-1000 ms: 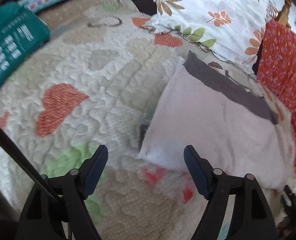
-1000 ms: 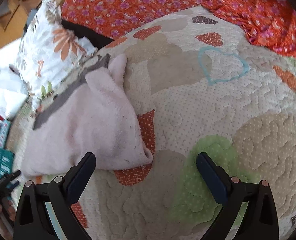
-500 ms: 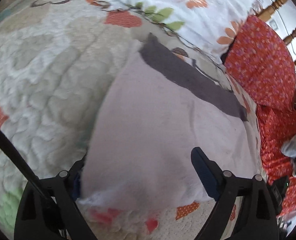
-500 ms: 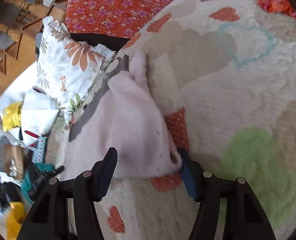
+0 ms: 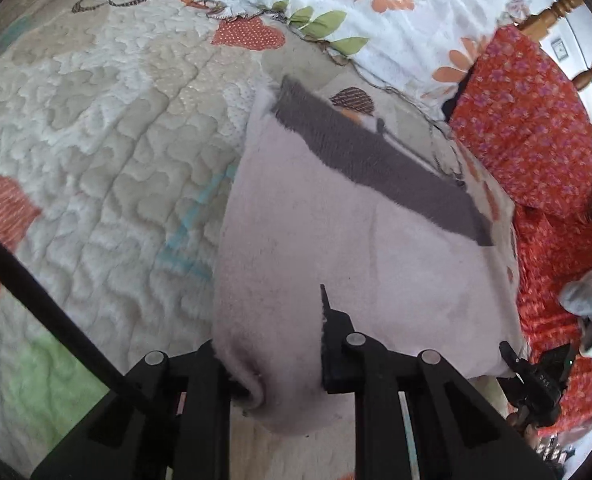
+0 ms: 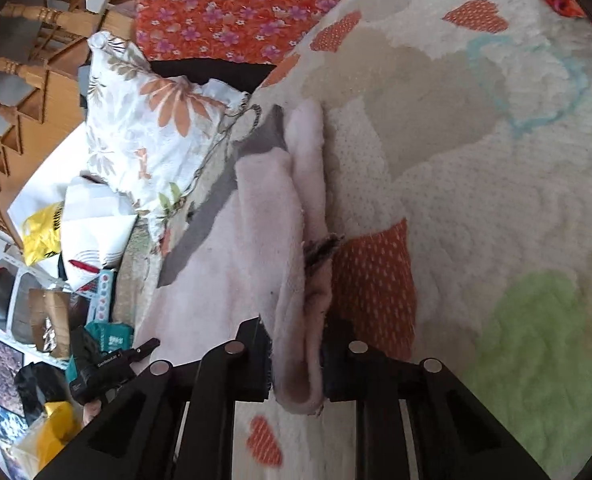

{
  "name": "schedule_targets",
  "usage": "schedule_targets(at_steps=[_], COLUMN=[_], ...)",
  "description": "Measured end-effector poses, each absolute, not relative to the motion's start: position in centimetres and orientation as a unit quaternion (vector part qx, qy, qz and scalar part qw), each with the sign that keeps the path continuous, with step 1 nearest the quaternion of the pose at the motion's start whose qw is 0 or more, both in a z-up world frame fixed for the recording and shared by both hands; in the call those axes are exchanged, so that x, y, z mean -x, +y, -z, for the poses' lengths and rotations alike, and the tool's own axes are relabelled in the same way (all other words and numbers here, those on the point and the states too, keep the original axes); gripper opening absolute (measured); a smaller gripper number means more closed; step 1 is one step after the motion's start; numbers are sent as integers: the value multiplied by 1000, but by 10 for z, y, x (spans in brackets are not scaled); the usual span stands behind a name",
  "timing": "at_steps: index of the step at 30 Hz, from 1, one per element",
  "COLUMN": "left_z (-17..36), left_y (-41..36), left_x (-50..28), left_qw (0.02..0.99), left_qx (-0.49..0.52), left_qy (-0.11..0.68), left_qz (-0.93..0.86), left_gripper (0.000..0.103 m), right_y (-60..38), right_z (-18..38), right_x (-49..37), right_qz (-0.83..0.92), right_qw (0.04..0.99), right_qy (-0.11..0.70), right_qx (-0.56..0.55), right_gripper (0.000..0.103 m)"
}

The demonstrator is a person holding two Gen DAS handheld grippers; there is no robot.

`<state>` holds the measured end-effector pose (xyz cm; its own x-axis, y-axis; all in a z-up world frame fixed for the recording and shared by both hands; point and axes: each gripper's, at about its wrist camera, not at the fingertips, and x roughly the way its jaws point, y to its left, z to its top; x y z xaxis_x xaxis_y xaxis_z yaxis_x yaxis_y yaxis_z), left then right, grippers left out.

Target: Fold small clothes

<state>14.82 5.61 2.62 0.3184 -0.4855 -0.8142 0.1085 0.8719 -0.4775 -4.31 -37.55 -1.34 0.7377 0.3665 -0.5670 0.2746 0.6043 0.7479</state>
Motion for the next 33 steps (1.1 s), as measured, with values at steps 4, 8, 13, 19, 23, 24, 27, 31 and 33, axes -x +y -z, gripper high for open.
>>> schedule_targets(at_steps=[4, 8, 13, 19, 23, 24, 27, 31, 33], left_z=[-33, -17, -31, -39, -35, -34, -36, -46, -49], left_y=[55, 58, 97, 147, 155, 155, 155, 180, 192], left_x=[-114, -98, -89, -89, -92, -92, -98, -96, -96], left_qw=[795, 793, 805, 832, 827, 828, 833, 841, 841], left_qx=[117, 75, 133, 197, 216, 214, 210, 234, 253], left_qy=[566, 584, 563, 516, 517, 517, 510, 488, 479], left_qz=[184, 152, 131, 50, 47, 46, 39, 16, 7], left_gripper=[19, 26, 32, 47, 51, 51, 53, 61, 63], right_y=[-365, -357, -364, -341, -306, -301, -298, -284, -255], right_z=[11, 26, 12, -32, -37, -32, -2, -7, -24], right_x=[72, 88, 113, 115, 66, 54, 12, -5, -2], right_qz=[-23, -1, 55, 122, 45, 30, 42, 77, 29], right_qw=[817, 807, 828, 882, 890, 886, 866, 870, 881], right_qy=[391, 431, 396, 352, 368, 378, 425, 436, 429], right_qx=[-423, -404, -393, -289, -265, -267, -261, -217, -200], right_gripper=[19, 23, 32, 34, 34, 34, 34, 37, 37])
